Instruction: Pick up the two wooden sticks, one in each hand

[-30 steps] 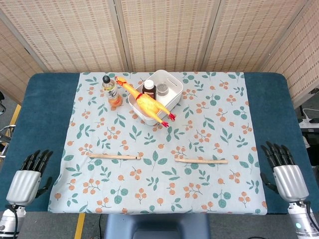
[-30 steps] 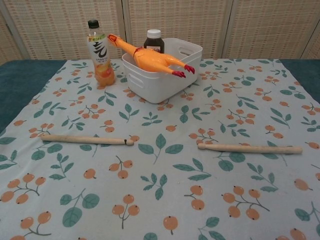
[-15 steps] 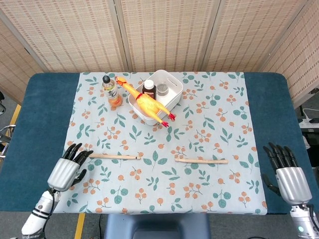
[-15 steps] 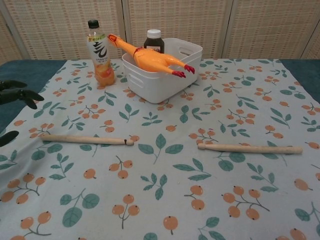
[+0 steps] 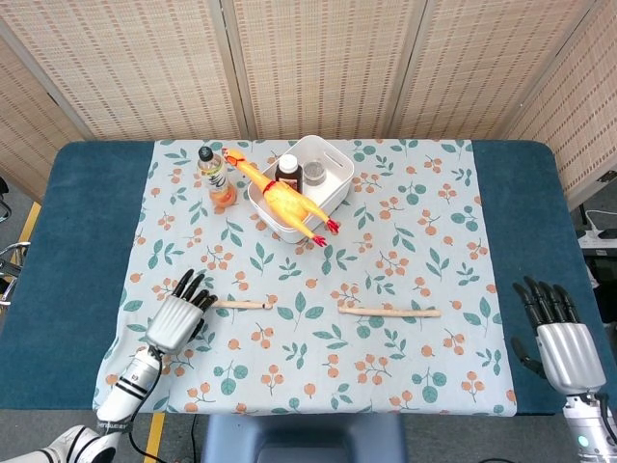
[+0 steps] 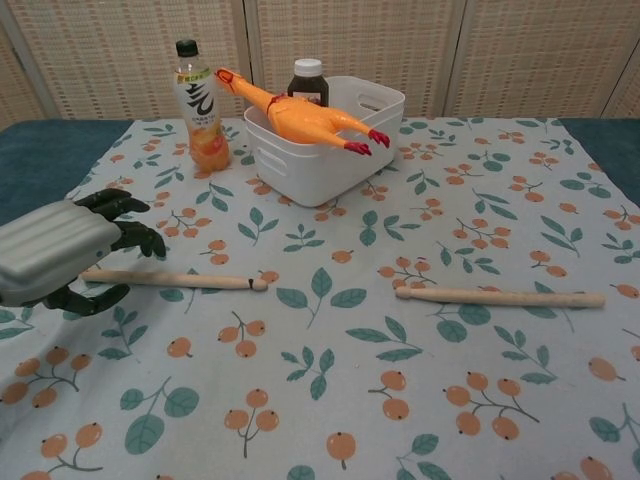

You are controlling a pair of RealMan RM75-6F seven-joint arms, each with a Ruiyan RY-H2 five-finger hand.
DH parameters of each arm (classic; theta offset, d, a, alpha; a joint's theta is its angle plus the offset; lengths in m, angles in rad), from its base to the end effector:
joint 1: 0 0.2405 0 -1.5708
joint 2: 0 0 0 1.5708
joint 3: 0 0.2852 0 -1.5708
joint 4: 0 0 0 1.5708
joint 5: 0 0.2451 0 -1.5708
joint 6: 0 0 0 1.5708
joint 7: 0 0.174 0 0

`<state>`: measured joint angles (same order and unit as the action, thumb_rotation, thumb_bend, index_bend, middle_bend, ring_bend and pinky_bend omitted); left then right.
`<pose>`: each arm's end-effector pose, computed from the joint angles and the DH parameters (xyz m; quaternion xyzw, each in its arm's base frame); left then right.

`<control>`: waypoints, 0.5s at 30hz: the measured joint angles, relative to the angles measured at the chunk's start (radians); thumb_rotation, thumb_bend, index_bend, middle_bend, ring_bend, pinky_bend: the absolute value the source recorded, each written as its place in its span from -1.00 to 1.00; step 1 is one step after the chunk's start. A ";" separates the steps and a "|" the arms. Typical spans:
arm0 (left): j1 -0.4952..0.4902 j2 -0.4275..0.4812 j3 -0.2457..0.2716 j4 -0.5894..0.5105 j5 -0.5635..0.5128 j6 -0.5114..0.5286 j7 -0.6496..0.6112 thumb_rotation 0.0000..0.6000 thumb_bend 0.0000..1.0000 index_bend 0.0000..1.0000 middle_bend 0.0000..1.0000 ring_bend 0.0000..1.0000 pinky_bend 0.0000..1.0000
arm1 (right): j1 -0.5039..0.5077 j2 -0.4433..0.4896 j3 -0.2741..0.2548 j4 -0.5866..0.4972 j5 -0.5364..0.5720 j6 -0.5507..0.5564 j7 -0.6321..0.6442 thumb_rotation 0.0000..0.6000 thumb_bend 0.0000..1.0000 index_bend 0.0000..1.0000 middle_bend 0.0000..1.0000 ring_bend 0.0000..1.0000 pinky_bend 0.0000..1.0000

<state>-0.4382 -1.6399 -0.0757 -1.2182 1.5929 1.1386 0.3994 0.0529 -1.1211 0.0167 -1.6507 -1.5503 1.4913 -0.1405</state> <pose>-0.2595 0.3206 -0.0727 -0.7883 -0.2182 -0.3243 0.4752 -0.3426 -0.1961 0.1270 0.6278 -0.3628 0.3519 0.5919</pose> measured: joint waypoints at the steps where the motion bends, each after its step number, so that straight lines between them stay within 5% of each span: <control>1: -0.010 -0.011 -0.003 0.013 -0.008 -0.009 0.002 1.00 -0.12 -0.46 -0.39 -0.84 -0.93 | 0.000 0.000 -0.001 -0.001 0.001 -0.003 -0.002 1.00 -0.40 -1.00 -1.00 -1.00 -1.00; 15: -0.050 -0.081 0.001 0.127 -0.070 -0.046 0.074 1.00 -0.12 -0.37 -0.35 -0.79 -0.93 | 0.000 0.011 -0.003 -0.010 0.010 -0.017 0.007 1.00 -0.40 -1.00 -1.00 -1.00 -1.00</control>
<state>-0.4881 -1.7209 -0.0749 -1.0917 1.5230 1.0929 0.4732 0.0529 -1.1097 0.0136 -1.6602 -1.5400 1.4745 -0.1338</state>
